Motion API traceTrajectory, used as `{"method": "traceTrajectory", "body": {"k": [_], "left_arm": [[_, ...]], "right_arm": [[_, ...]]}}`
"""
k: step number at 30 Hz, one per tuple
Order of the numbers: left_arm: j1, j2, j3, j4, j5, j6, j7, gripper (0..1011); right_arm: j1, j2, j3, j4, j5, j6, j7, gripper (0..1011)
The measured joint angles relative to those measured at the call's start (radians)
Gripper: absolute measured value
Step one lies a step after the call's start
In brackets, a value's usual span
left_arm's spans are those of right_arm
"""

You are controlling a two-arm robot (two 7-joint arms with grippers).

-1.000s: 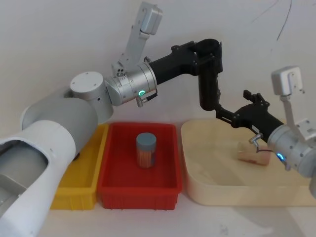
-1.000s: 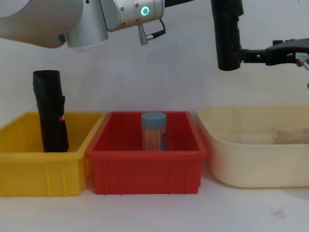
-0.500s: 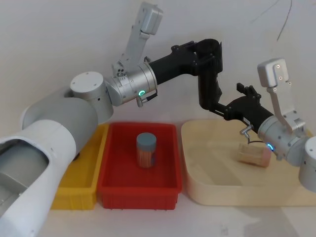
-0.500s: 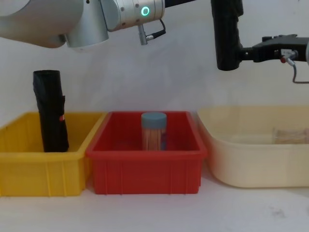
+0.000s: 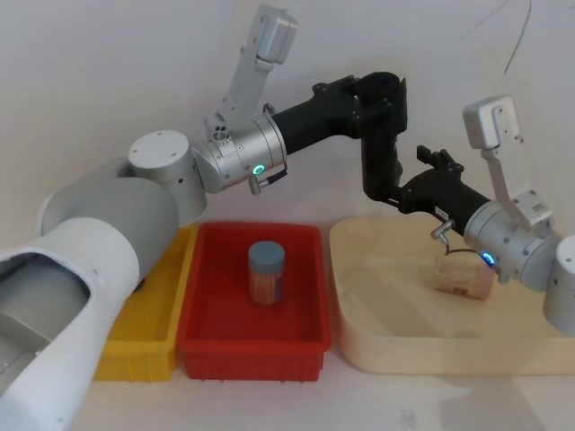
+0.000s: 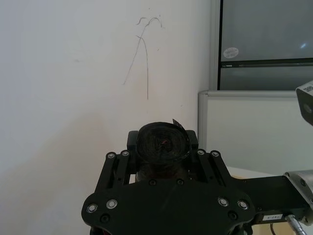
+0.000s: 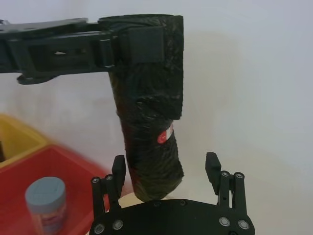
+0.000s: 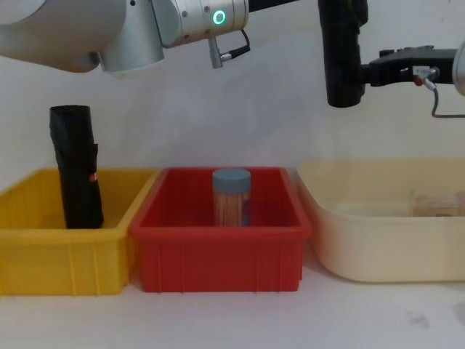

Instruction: Pick up the garbage bag with the one hand and transfer it to the other hand.

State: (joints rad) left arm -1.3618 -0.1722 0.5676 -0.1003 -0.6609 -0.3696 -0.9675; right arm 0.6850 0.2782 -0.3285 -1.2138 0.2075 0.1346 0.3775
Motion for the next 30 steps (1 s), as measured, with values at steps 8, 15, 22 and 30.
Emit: {"method": "traceTrajectory", "body": {"k": [8,15,22,30], "left_arm": [[0.000,0.000,0.000,0.001,0.000,0.000,0.000,544],[-0.001,0.000,0.000,0.001,0.000,0.000,0.000,544],[-0.001,0.000,0.000,0.001,0.000,0.000,0.000,544],[-0.001,0.000,0.000,0.001,0.000,0.000,0.000,544]], "right_arm": [[0.002,0.012,0.003,-0.012,0.026,0.006,0.043,1001],[0.009,0.015,-0.002,-0.016,0.037,0.007,0.064,1001],[0.025,0.010,-0.020,0.001,0.032,0.000,0.066,1002],[0.055,-0.010,-0.050,0.050,-0.003,-0.020,0.042,1002]]}}
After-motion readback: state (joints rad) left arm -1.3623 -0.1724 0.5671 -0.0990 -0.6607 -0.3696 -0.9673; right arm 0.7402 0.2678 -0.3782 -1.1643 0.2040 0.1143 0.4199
